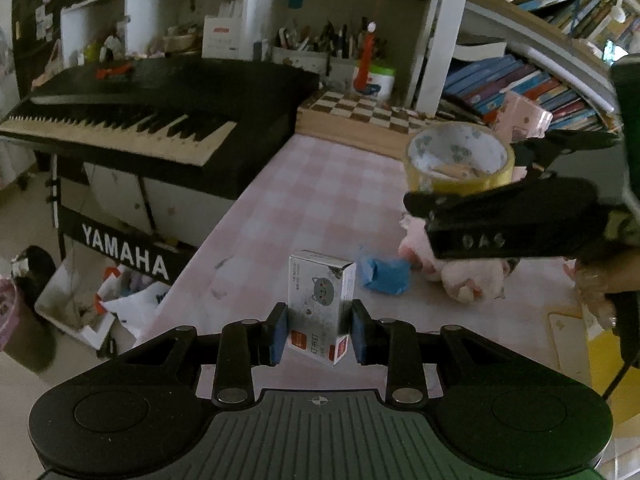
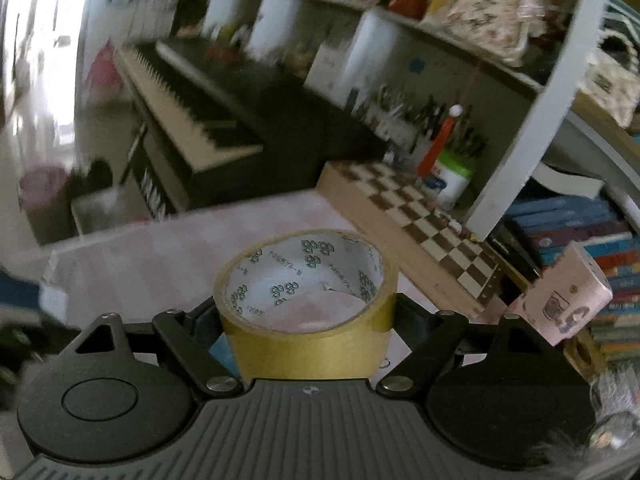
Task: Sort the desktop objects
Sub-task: 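Grasp the small white box with the left tool while the right tool grasps the gold tape roll, then carry the small box and tape roll with both tools to the yellow box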
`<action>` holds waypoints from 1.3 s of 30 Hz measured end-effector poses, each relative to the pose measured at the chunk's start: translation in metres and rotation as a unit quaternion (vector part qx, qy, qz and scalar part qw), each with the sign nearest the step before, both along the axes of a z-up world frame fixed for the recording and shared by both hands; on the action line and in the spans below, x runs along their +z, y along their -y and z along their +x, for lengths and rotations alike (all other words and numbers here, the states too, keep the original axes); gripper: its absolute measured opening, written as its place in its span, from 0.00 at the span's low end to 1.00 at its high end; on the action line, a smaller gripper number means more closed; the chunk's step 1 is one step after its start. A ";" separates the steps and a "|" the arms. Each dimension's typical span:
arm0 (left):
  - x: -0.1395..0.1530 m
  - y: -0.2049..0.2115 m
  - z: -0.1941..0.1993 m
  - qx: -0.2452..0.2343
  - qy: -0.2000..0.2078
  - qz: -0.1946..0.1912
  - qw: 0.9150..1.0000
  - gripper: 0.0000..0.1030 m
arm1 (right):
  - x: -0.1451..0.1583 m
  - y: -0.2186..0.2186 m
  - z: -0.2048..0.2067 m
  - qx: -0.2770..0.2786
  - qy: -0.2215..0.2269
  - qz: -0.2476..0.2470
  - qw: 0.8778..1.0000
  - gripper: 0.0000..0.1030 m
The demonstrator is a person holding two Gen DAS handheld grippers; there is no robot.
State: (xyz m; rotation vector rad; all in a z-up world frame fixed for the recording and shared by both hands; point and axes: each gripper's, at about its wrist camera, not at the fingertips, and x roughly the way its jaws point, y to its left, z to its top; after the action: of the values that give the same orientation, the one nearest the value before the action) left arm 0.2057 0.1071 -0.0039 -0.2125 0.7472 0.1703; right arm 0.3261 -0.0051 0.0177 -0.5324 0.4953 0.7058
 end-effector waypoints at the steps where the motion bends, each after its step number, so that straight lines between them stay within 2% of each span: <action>1: 0.002 0.000 -0.001 -0.002 0.004 0.000 1.000 0.30 | 0.005 0.002 -0.002 -0.007 -0.004 0.013 1.000 0.82; 7: 0.014 0.004 -0.014 -0.019 0.023 0.001 1.000 0.30 | 0.029 0.024 -0.019 -0.061 -0.022 0.073 0.995 0.82; 13: 0.022 0.007 -0.031 -0.039 0.036 -0.005 0.999 0.30 | 0.039 0.046 -0.042 -0.105 -0.028 0.098 0.989 0.82; 27: 0.037 0.005 -0.077 -0.085 0.071 -0.032 0.993 0.30 | 0.039 0.072 -0.123 -0.182 -0.051 0.129 0.973 0.82; 34: 0.043 -0.001 -0.110 -0.108 0.078 -0.034 0.990 0.30 | 0.033 0.076 -0.168 -0.219 -0.076 0.146 0.962 0.82; 39: 0.043 -0.005 -0.133 -0.120 0.075 -0.037 0.989 0.30 | 0.027 0.073 -0.200 -0.233 -0.085 0.145 0.958 0.82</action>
State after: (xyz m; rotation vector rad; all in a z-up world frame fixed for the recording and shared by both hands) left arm 0.0723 0.1116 0.0386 -0.2018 0.6247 -0.1022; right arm 0.1262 -0.0782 0.0450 -0.0687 0.6386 0.3606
